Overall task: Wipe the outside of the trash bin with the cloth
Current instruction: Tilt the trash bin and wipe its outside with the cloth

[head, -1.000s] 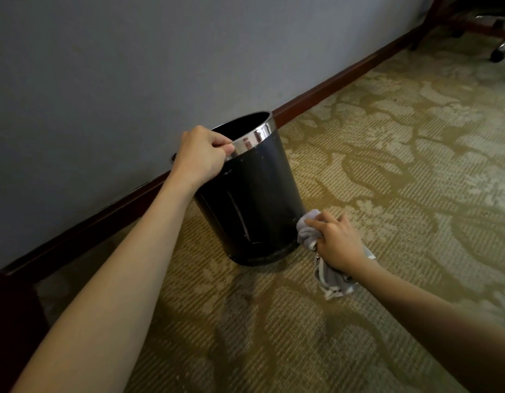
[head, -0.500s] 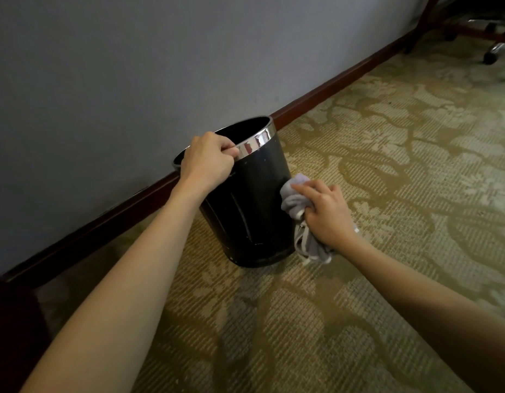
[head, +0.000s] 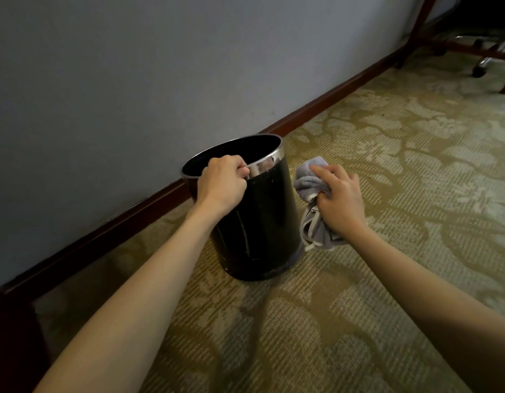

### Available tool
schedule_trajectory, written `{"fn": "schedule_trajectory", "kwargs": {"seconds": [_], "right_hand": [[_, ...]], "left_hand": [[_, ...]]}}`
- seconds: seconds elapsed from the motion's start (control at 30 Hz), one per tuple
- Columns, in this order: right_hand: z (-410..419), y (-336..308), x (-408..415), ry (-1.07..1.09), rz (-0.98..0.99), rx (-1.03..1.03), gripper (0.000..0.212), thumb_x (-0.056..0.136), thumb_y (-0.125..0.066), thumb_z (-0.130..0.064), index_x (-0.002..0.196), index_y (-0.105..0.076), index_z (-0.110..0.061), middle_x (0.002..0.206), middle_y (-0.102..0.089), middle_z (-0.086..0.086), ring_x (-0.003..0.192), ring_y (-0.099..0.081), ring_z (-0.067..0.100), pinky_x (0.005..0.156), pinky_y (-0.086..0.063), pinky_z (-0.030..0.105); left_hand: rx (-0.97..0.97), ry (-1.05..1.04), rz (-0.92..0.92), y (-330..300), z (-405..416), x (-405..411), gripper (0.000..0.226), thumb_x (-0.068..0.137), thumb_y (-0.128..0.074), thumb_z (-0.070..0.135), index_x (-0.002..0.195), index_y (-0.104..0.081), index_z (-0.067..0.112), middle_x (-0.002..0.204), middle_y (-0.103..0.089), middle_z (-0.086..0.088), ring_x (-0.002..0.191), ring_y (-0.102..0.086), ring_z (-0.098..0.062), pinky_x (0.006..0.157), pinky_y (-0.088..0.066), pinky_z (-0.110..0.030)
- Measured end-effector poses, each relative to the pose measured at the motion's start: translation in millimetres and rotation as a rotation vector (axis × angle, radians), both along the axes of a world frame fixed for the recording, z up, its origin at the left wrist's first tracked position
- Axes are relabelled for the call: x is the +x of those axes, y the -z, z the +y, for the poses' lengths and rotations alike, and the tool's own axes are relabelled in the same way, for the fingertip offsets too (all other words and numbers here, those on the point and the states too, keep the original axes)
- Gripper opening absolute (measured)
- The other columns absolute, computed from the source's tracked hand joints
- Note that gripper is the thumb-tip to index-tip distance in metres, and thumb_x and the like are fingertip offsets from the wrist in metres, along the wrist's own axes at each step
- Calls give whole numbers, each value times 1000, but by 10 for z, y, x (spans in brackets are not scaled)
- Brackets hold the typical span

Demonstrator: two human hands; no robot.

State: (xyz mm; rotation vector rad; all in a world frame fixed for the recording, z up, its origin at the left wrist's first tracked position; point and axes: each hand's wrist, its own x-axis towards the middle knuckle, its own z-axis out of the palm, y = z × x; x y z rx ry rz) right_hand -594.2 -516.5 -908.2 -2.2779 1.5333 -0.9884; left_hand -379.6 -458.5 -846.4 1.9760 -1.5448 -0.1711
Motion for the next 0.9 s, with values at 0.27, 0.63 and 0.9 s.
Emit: {"fn": "schedule_trajectory", "kwargs": {"seconds": [0.27, 0.63, 0.9], "right_hand": [[19, 7, -408, 28, 48, 32, 56, 81, -48, -1, 132, -55, -25, 128, -54, -2, 101, -40, 29, 85, -41, 40], [-41, -24, -322, 8, -23, 29, 60, 78, -46, 0, 130, -55, -28, 124, -53, -7, 97, -38, 21, 82, -34, 31], [-82, -299, 158, -128, 26, 5, 55, 83, -49, -8, 134, -51, -29, 127, -52, -4, 99, -42, 24, 87, -38, 35]], "left_hand": [[18, 2, -12, -156, -162, -375, 19, 93, -52, 18, 77, -64, 20, 75, -56, 6, 71, -48, -14, 68, -37, -33], [122, -24, 176, -247, -348, -322, 23, 90, -53, 19, 71, -65, 13, 66, -60, -2, 58, -54, -12, 54, -41, -25], [259, -52, 428, -252, -259, 170, 10, 84, -56, 19, 76, -59, 16, 62, -50, -6, 51, -45, -15, 39, -36, -16]]}}
